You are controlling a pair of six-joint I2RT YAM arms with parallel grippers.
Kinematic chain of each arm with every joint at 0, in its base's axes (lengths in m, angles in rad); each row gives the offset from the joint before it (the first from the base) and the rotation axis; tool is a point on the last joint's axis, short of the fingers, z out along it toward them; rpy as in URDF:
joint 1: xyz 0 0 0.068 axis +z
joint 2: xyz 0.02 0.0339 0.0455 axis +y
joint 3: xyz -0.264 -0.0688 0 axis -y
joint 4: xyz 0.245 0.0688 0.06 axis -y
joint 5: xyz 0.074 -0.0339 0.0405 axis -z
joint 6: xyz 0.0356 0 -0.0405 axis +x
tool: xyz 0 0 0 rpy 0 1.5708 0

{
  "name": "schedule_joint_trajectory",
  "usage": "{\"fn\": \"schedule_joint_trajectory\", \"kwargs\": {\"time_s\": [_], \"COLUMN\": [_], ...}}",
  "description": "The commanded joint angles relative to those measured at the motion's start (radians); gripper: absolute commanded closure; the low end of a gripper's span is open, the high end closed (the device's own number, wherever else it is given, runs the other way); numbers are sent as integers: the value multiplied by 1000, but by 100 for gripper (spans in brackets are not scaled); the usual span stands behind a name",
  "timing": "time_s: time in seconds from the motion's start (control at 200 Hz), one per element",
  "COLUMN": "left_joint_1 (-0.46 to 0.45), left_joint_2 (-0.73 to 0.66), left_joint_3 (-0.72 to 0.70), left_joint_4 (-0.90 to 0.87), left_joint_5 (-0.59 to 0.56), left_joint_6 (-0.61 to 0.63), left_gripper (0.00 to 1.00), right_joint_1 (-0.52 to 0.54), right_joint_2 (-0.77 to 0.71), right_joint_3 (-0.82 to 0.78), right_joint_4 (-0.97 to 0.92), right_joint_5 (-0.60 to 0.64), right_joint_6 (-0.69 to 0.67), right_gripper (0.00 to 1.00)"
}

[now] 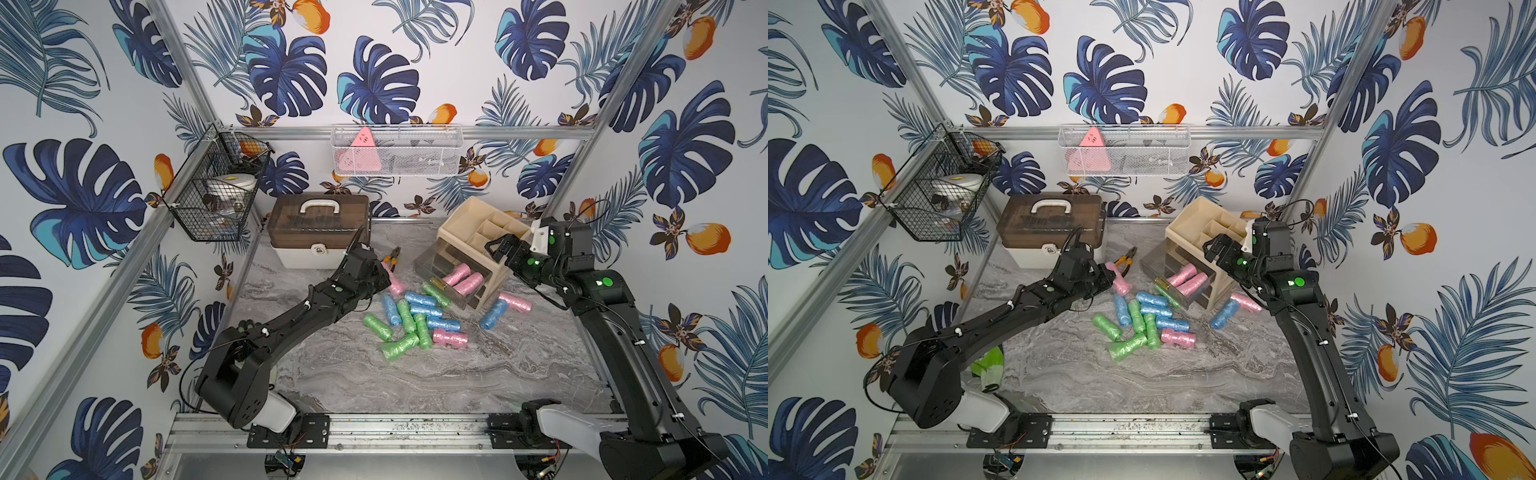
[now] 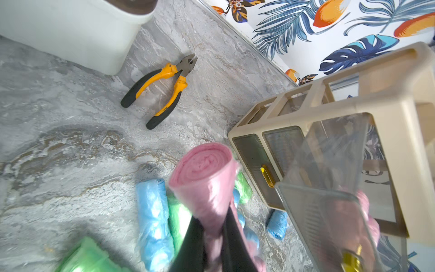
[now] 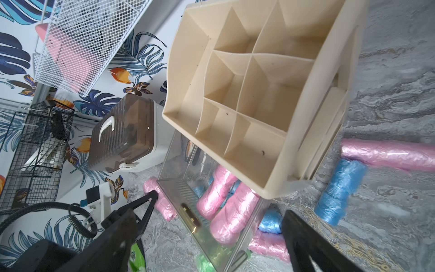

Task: Sort the rolls of trash bags by color and place them into the drawer
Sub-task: Pick up the roll of trash bags from the center of the board, then place the roll of trash bags in the drawer.

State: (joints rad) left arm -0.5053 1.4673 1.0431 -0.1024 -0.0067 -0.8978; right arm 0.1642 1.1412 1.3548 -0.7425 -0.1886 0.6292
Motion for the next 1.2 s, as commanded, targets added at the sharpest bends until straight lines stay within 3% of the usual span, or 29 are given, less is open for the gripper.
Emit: {"fn": "schedule_joint_trajectory", "kwargs": {"time_s": [0.0,0.125,0.31,0.555,1.006,1.196], "left_joint_1": [1,3,2,-13,-209,-251], "left_joint_2": [-46,-51,-70,4,324,467], "left_joint_3": [47,139,212,389,891,1065], "left_joint_4": [-109,-226,-295,-380,-597,-659], "left_joint_5": [-10,24,81,166,188,195], "left_joint_6": [120,238,379,527,810,861], "left_gripper": [92,92,92,92,92,92], "right_joint_1": [1,1,1,1,0,-1], "right_joint_2": [-19,-21,77,67,50,31], "right_joint_3": [-8,-15,74,33,18,27], "right_joint_4": [32,31,-54,-10,46,45], "right_joint_5": [32,34,-124,-211,-264,-267], "right_joint_6": [13,14,-140,-202,-221,-236], "right_gripper": [1,2,11,7,6,7]}}
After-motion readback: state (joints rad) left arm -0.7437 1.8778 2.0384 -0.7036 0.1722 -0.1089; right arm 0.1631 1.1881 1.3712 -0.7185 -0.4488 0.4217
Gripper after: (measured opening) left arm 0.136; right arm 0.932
